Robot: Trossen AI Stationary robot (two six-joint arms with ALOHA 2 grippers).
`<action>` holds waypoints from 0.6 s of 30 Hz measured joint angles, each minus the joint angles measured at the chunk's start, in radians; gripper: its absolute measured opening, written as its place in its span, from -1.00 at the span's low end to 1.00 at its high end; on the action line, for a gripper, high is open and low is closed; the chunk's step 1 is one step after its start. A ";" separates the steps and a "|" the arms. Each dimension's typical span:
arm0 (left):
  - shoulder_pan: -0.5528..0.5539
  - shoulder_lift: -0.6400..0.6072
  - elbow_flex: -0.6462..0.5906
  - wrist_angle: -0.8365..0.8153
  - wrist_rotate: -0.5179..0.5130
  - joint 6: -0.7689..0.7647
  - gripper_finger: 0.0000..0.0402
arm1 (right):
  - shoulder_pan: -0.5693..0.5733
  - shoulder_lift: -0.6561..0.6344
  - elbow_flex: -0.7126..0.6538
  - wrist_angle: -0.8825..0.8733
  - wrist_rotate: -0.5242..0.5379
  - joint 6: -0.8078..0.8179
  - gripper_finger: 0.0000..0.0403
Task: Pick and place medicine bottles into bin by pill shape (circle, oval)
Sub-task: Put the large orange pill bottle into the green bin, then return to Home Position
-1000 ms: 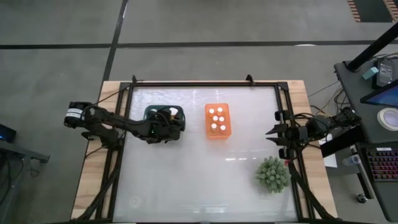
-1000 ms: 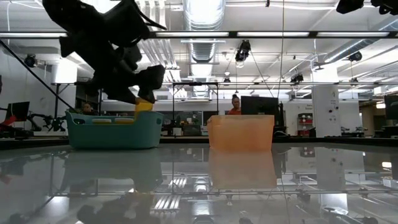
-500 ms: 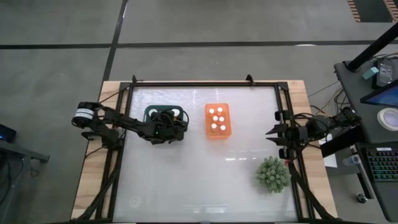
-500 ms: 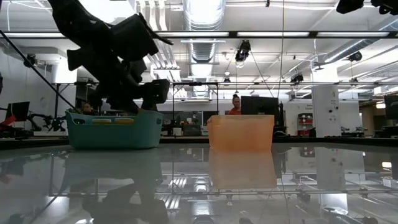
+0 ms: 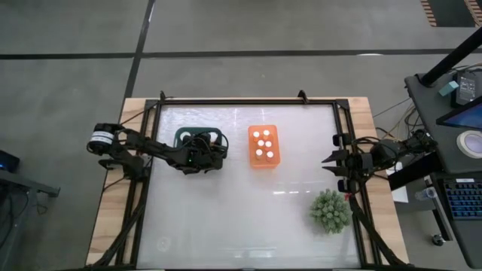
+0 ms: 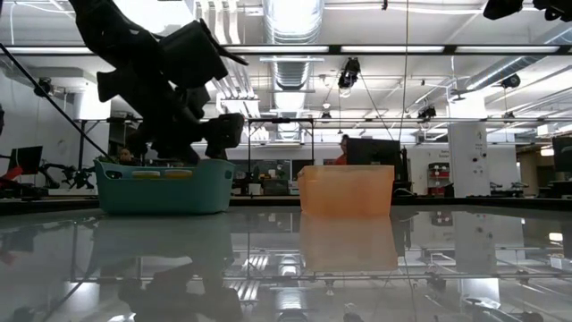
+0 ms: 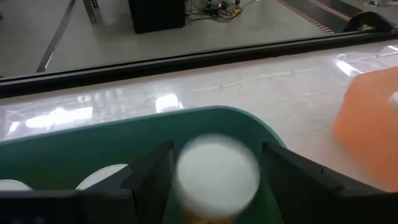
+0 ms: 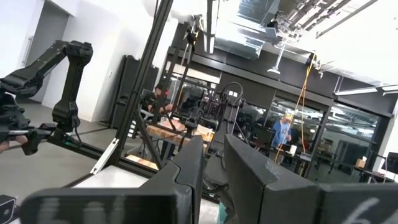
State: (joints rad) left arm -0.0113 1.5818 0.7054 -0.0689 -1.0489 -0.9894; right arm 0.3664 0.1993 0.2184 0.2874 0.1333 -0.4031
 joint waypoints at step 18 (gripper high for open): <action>-0.006 -0.016 0.012 -0.002 0.014 0.037 0.19 | 0.000 0.000 0.000 0.000 0.000 0.000 -0.71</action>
State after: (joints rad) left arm -0.0170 1.5662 0.7177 -0.0707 -1.0351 -0.9525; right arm 0.3661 0.1993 0.2184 0.2871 0.1333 -0.4031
